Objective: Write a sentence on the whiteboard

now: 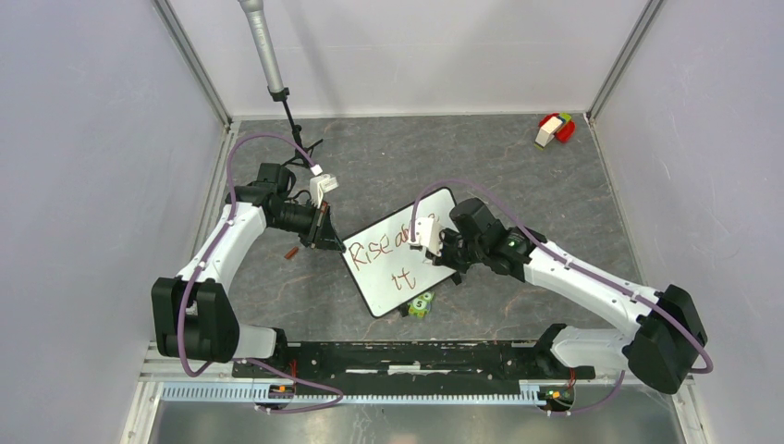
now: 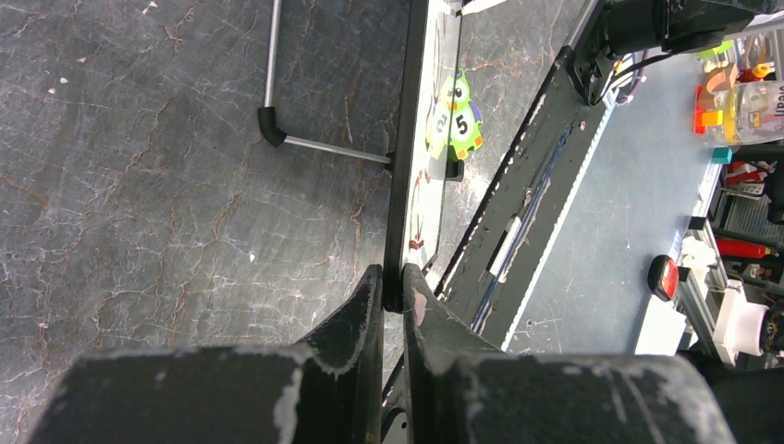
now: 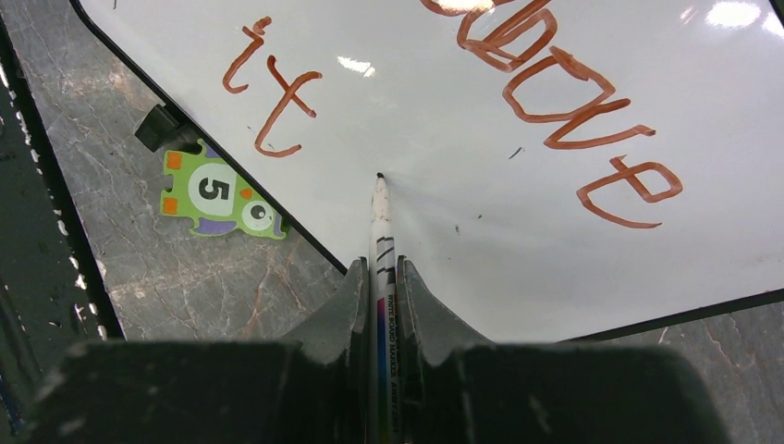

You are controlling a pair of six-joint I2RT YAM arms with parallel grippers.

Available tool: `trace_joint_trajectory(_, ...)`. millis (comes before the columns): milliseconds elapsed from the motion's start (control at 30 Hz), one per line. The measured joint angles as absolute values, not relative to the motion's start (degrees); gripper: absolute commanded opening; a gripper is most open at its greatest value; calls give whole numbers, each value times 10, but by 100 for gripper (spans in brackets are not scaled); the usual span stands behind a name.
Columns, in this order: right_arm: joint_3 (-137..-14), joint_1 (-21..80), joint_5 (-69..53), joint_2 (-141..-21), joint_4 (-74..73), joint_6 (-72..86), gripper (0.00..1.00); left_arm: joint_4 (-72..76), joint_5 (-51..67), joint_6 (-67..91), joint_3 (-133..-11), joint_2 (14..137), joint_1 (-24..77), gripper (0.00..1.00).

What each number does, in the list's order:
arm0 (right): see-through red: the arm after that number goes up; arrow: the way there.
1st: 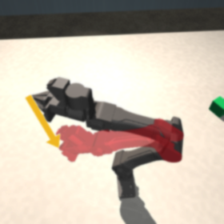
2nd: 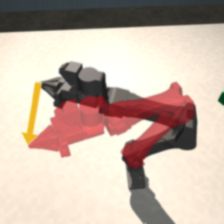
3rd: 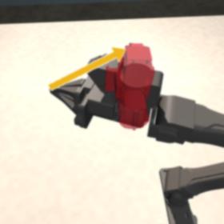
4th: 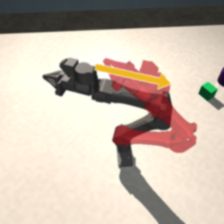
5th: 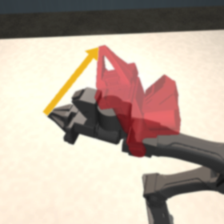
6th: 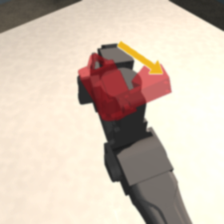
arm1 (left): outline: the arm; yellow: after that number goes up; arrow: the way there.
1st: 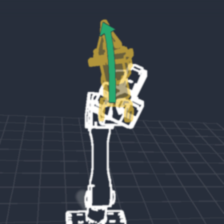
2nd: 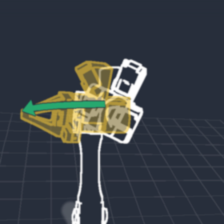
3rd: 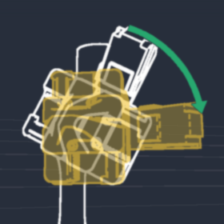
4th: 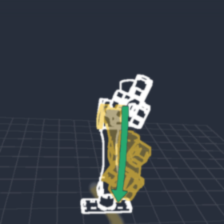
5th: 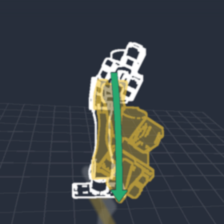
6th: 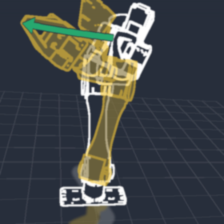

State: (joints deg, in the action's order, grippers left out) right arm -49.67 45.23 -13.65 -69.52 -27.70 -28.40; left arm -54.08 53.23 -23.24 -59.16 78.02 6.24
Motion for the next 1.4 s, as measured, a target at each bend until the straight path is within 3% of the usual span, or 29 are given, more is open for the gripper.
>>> trace_joint_trajectory(1400, -476, 484, -138, -705, -271, -290, 0, -539, 536, -232, -592, 784, 62, 2)
